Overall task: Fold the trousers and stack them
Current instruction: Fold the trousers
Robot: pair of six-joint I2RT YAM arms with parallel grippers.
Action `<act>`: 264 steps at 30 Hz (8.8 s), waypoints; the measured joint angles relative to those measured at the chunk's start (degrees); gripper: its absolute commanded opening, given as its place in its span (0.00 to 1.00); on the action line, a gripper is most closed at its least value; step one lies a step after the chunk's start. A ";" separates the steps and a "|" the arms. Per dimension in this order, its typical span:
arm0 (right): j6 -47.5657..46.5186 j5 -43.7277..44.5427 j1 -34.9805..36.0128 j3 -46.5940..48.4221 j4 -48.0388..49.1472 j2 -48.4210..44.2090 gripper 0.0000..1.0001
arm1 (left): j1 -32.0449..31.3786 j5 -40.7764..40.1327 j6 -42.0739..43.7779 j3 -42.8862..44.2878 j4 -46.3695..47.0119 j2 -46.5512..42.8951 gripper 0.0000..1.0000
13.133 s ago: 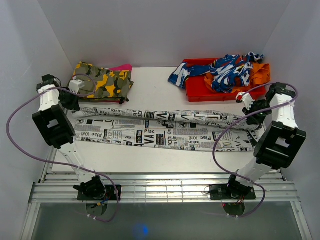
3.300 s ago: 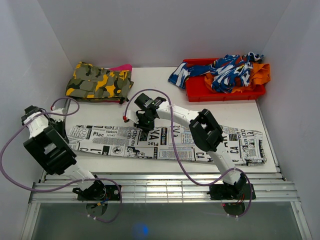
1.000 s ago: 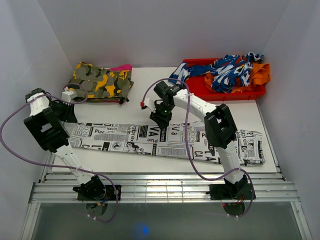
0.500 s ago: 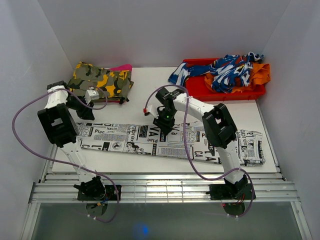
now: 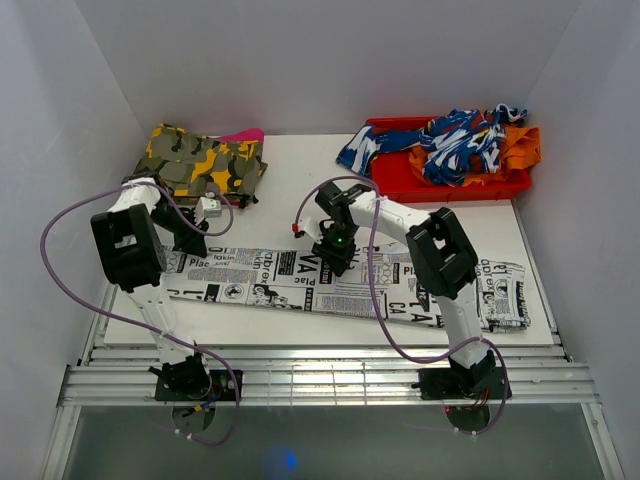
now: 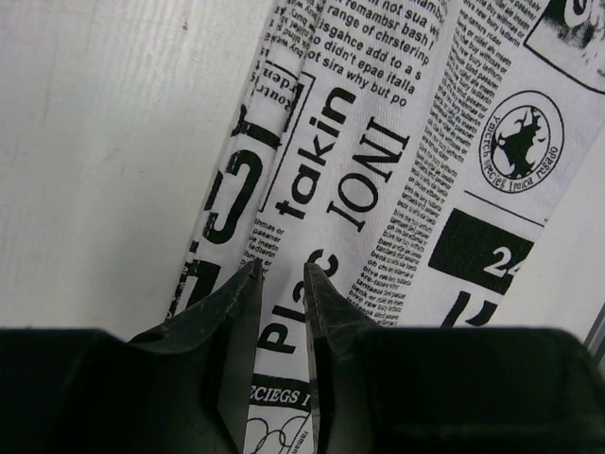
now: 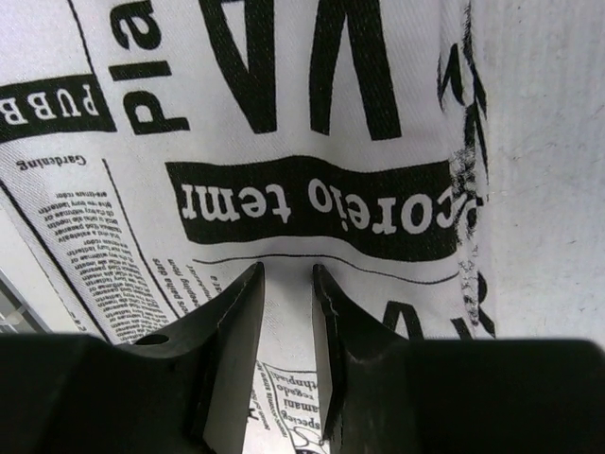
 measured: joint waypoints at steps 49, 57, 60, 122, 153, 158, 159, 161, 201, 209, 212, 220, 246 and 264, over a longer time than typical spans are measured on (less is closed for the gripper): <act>-0.04 0.15 -0.11 -2.49 2.19 -1.38 0.31 | -1.64 -5.25 -4.55 -6.29 9.57 -8.83 0.00; -0.02 0.11 -0.11 -2.49 2.21 -1.38 0.32 | -1.57 -5.16 -11.17 -5.07 14.08 -6.56 0.00; 0.13 0.04 -0.11 -2.49 2.23 -1.40 0.38 | -1.64 -5.84 -13.40 -5.16 16.90 -3.41 0.00; -0.07 0.02 -34.86 -4.83 1.07 -2.54 0.08 | -75.76 -25.59 -62.64 -26.62 72.28 -10.75 0.00; -0.13 -1.44 -52.98 -6.93 2.12 -37.03 0.99 | -23.56 -12.35 -83.10 -13.84 41.57 -32.94 0.98; -3.72 -1.57 -54.55 -17.38 -4.35 -32.70 0.88 | 5.16 -9.42 -75.36 -13.86 28.76 -32.92 0.87; -4.07 -1.49 -54.53 -19.45 -5.07 -32.11 0.87 | 8.76 -9.77 -73.53 -14.10 27.21 -32.92 0.85; -4.59 -1.29 -54.45 -23.28 -5.22 -31.45 0.84 | 14.03 -10.03 -70.20 -14.29 24.52 -32.13 0.83; -4.11 10.45 -54.97 -22.18 -3.96 -21.64 0.76 | 24.98 -2.67 -55.08 -19.39 24.57 -9.88 0.00; -4.04 7.45 -54.97 -20.96 -5.99 -22.93 0.81 | 26.56 -6.03 -58.18 -4.85 16.00 -8.44 0.00; -4.20 5.81 -54.97 -20.09 -7.93 -24.68 0.87 | 27.32 -6.54 -57.35 3.93 11.69 -8.37 0.00; -4.61 2.54 -54.97 -17.33 -12.02 -29.03 0.93 | 21.64 -5.20 -54.77 9.97 3.45 -12.87 0.00; -5.03 5.97 -55.71 -21.42 -13.73 -29.57 0.93 | -39.21 -16.65 -111.23 -19.37 36.72 -20.76 0.00; -4.57 6.21 -55.71 -21.64 -14.25 -30.01 0.92 | -49.44 -18.97 -117.70 -15.23 42.32 -14.67 0.32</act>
